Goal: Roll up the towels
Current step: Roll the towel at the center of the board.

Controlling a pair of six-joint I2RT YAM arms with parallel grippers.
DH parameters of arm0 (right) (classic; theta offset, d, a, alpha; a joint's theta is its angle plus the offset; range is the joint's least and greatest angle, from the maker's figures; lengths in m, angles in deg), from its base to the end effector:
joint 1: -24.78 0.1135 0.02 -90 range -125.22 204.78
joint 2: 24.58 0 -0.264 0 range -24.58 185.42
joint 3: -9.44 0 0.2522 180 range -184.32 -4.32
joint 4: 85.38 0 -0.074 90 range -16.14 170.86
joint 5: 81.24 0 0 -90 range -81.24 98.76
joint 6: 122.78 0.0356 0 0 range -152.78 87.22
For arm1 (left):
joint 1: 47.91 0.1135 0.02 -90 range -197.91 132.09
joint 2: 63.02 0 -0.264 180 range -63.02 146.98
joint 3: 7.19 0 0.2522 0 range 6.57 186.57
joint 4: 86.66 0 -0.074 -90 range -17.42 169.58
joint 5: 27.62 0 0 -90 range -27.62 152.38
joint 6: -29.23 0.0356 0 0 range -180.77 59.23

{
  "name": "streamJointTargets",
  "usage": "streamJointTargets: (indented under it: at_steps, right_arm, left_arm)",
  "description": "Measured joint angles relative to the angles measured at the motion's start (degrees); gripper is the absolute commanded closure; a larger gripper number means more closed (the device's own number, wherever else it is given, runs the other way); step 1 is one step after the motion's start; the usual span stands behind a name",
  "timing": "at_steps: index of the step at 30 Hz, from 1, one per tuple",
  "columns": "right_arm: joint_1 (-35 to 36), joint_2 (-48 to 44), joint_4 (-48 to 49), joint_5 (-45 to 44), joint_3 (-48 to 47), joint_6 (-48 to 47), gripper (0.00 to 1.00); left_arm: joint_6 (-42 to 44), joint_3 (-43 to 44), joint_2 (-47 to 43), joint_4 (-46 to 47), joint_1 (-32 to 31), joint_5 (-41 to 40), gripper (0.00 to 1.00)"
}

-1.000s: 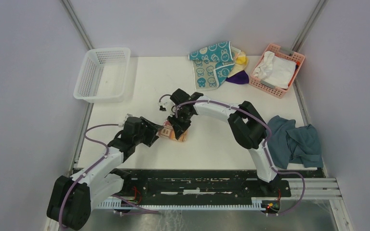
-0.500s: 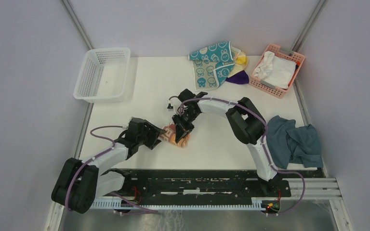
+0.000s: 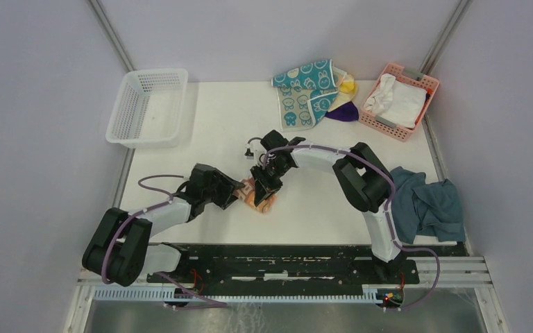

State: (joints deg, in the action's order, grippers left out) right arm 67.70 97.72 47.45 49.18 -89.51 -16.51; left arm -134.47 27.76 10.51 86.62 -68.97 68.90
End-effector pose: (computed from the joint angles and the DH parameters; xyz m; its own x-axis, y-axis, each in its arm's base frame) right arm 0.2965 0.3072 0.1414 -0.8523 -0.5013 -0.1489 -0.4563 0.5737 0.6802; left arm 0.2031 -0.0826 0.1317 -0.6004 -0.7907 -0.1200 -0.5155 0.4973 -0.6978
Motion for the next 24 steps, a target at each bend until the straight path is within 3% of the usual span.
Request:
streamJointTargets:
  at_steps: [6, 15, 24]
  right_arm:
    - [-0.3, 0.0, 3.7, 1.6, 2.8, 1.8, 0.86]
    - [-3.0, 0.5, 12.0, 9.2, 7.9, 6.1, 0.88]
    - [-4.1, 1.5, 14.4, 12.4, 8.9, 7.7, 0.84]
  left_arm:
    - [0.0, 0.3, -1.2, -1.4, -0.7, -0.5, 0.33]
    - [0.0, -0.1, -6.9, -3.0, -1.1, -0.3, 0.33]
    - [-0.1, -0.7, 0.2, 2.6, -3.6, 0.1, 0.39]
